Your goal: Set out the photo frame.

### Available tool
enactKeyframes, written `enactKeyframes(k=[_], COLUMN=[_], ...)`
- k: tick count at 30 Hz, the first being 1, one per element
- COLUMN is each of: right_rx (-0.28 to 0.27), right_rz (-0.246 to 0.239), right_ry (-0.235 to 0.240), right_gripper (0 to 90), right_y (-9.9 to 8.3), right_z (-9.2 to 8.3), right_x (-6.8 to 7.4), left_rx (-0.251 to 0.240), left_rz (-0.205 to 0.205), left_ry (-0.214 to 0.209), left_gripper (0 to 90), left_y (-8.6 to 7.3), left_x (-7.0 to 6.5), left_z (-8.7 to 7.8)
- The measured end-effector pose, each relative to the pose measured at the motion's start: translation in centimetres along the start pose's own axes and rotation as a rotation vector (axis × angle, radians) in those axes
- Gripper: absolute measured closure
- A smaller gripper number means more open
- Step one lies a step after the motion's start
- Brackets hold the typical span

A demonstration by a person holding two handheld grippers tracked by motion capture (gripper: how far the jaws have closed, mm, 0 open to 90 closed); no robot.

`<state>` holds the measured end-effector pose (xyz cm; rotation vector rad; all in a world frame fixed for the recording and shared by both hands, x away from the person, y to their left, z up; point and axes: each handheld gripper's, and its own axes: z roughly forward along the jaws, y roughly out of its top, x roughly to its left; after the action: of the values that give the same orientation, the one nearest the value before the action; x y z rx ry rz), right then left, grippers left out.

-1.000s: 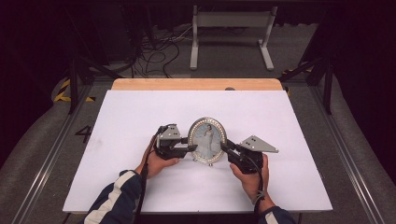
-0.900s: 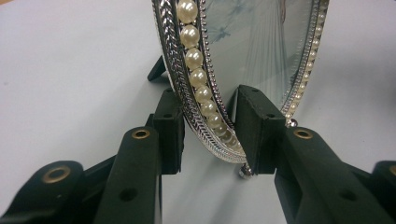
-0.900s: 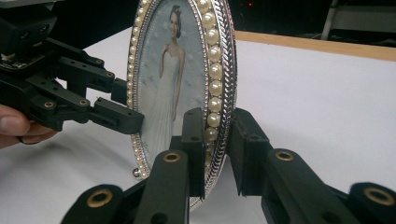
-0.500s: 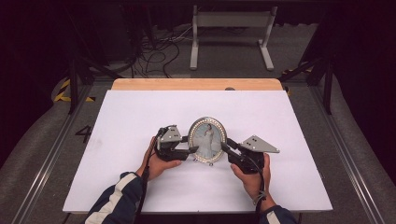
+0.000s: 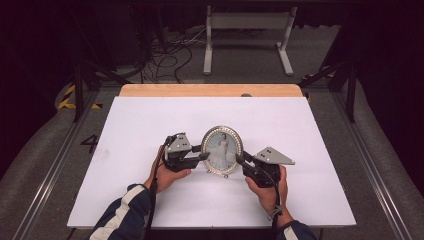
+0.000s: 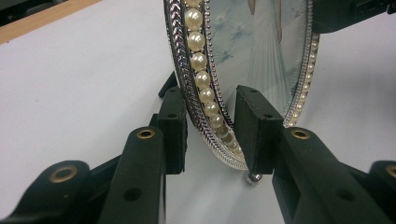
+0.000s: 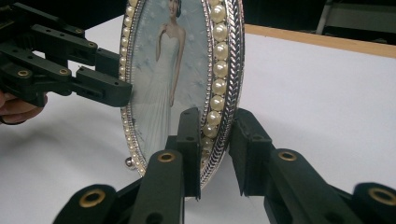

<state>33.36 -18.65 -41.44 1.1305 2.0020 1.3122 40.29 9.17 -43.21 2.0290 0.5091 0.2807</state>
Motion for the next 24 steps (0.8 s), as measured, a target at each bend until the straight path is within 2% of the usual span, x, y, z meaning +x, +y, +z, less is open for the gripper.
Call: enactKeyframes(k=[5, 14, 24], right_rx=[0.001, 0.000, 0.004], right_rz=[0.008, 0.018, 0.016], right_ry=[0.002, 0.004, -0.010], right_gripper=[74.2, 73.6, 72.9], right_y=[-0.01, 0.00, 0.15], right_z=[0.06, 0.30, 0.53], right_x=[-0.10, -0.43, -0.54], left_rx=[0.003, 0.011, 0.022], left_rz=[-0.008, -0.010, -0.003], left_ry=[-0.011, -0.007, 0.013], left_gripper=[66.1, 66.6, 66.8], left_y=[0.00, 0.01, -0.04], left_x=[-0.06, -0.34, -0.86], left_z=[-0.16, -0.36, -0.46])
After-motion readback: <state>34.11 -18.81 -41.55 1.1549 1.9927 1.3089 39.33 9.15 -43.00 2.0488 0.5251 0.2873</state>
